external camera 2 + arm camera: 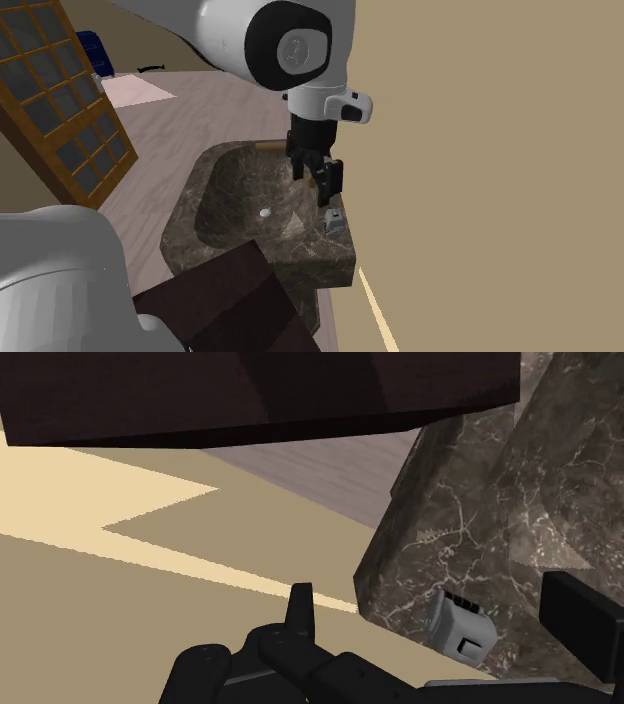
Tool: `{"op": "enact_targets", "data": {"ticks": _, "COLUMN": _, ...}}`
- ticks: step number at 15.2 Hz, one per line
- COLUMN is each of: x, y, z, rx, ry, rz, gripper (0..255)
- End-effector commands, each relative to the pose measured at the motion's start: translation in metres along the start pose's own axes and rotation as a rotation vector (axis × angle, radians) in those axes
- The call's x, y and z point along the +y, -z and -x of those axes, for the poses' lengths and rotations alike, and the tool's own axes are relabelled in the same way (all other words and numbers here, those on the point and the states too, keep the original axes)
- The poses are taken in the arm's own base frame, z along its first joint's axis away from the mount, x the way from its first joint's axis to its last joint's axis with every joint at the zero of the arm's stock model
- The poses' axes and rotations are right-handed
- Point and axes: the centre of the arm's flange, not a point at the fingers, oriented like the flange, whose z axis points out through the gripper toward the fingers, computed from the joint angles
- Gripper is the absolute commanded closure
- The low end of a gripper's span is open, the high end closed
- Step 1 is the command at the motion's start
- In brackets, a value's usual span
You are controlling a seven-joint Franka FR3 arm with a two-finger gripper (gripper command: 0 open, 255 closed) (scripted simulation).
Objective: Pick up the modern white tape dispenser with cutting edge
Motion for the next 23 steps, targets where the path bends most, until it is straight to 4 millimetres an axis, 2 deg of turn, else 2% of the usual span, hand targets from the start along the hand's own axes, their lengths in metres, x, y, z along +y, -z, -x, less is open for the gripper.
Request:
{"op": "enact_targets", "data": {"ticks": 1, "x": -0.011, "y": -0.021, "z": -0.010, "rx": 0.013, "ry": -0.029, "rz": -0.003, "gripper": 0}}
{"op": "enact_targets", "data": {"ticks": 14, "x": -0.073, "y": -0.148, "z": -0.098, "rx": 0.078, "ry": -0.210, "rz": -0.011, "gripper": 0}}
{"op": "enact_targets", "data": {"ticks": 22, "x": -0.103, "y": -0.222, "z": -0.161, "rx": 0.118, "ry": -0.321, "rz": -0.016, "gripper": 0}}
{"op": "enact_targets", "data": {"ticks": 23, "x": -0.103, "y": -0.228, "z": -0.161, "rx": 0.118, "ry": -0.321, "rz": -0.016, "gripper": 0}}
